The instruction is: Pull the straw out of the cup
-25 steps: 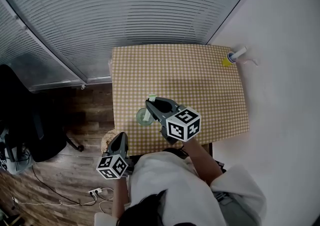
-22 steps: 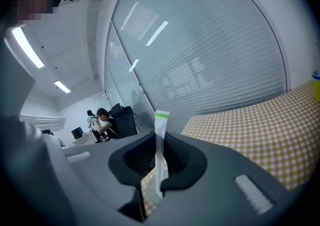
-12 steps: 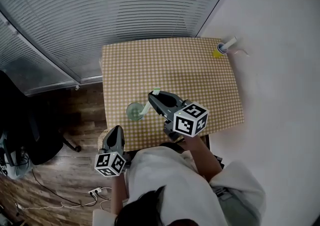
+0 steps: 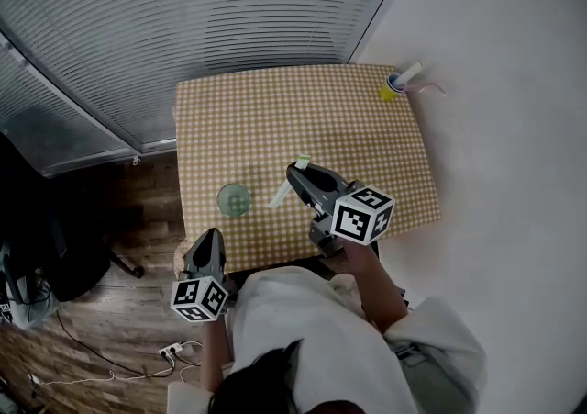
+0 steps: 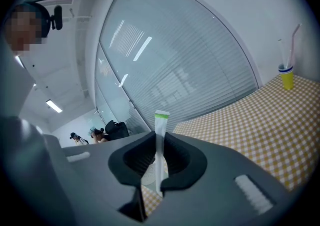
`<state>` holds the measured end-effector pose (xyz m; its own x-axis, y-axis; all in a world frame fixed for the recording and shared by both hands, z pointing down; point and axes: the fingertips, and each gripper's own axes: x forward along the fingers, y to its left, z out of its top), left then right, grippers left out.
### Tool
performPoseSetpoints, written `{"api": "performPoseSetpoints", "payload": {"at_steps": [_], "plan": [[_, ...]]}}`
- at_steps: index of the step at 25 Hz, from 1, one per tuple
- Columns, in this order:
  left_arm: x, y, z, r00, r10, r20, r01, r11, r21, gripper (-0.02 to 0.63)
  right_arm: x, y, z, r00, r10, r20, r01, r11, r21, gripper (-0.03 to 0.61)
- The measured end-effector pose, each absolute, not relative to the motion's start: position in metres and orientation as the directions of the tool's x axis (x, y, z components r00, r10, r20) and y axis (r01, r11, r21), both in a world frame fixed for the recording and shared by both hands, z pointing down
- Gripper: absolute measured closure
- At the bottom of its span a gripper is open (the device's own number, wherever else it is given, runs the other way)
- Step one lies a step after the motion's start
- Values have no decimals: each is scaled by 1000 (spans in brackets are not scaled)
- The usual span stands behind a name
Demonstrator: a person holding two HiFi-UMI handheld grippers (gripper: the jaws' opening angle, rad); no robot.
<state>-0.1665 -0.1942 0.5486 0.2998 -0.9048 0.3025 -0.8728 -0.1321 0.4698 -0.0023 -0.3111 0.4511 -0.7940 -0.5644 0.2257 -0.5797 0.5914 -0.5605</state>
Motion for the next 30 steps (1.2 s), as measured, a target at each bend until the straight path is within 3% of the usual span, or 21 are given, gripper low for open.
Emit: {"api": "performPoseSetpoints", "payload": {"at_steps": [17, 30], "plan": [[-114, -176, 548, 345, -886, 310, -874, -182, 450, 600, 43, -294, 528, -763, -492, 419, -638, 472, -608, 531], [-116, -165, 549, 329, -902, 280, -859, -162, 487, 600, 36, -286, 580, -760, -417, 498, -646, 408, -645, 528]]}}
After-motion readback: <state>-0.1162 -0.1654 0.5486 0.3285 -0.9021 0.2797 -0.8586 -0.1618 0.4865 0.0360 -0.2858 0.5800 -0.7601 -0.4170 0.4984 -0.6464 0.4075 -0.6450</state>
